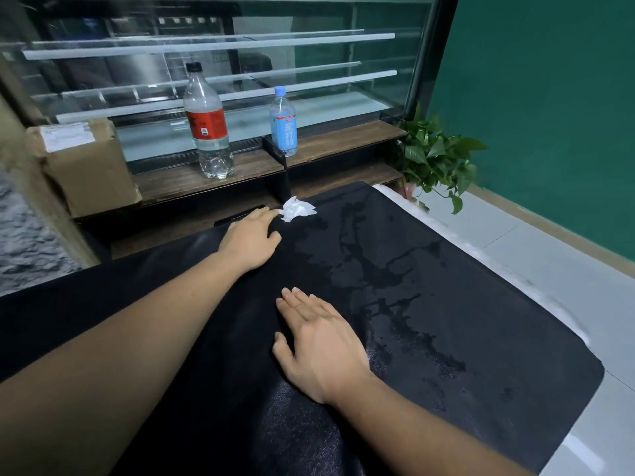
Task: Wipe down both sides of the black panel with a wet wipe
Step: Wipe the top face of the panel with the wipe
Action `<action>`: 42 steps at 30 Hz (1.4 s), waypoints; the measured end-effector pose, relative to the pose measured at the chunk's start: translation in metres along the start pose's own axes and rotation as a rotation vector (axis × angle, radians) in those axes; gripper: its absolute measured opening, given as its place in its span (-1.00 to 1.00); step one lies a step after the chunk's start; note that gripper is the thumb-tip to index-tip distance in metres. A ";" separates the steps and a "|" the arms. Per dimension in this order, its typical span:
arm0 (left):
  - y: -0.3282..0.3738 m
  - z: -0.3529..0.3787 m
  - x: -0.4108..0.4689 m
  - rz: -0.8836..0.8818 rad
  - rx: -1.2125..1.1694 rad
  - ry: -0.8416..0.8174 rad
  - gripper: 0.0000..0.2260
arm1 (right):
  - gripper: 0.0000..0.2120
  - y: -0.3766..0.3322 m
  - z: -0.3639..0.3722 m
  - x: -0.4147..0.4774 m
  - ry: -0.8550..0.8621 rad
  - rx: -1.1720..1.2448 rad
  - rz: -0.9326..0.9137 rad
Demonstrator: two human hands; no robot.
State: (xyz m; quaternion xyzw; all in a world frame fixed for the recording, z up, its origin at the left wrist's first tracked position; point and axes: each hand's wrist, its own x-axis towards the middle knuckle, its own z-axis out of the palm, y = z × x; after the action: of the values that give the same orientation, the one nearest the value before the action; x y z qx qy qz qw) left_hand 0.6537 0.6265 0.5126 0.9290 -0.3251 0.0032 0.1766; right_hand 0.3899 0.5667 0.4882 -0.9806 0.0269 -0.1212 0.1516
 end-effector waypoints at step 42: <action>0.004 0.040 -0.065 -0.090 0.173 0.136 -0.38 | -0.47 0.108 -0.011 0.221 -0.098 -0.019 0.041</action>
State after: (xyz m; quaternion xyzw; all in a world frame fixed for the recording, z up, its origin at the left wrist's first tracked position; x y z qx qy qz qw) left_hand 0.5953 0.6498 0.4688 0.9522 -0.2686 0.0866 0.1172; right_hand 0.5998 0.4409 0.5159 -0.9860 0.0410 -0.0696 0.1457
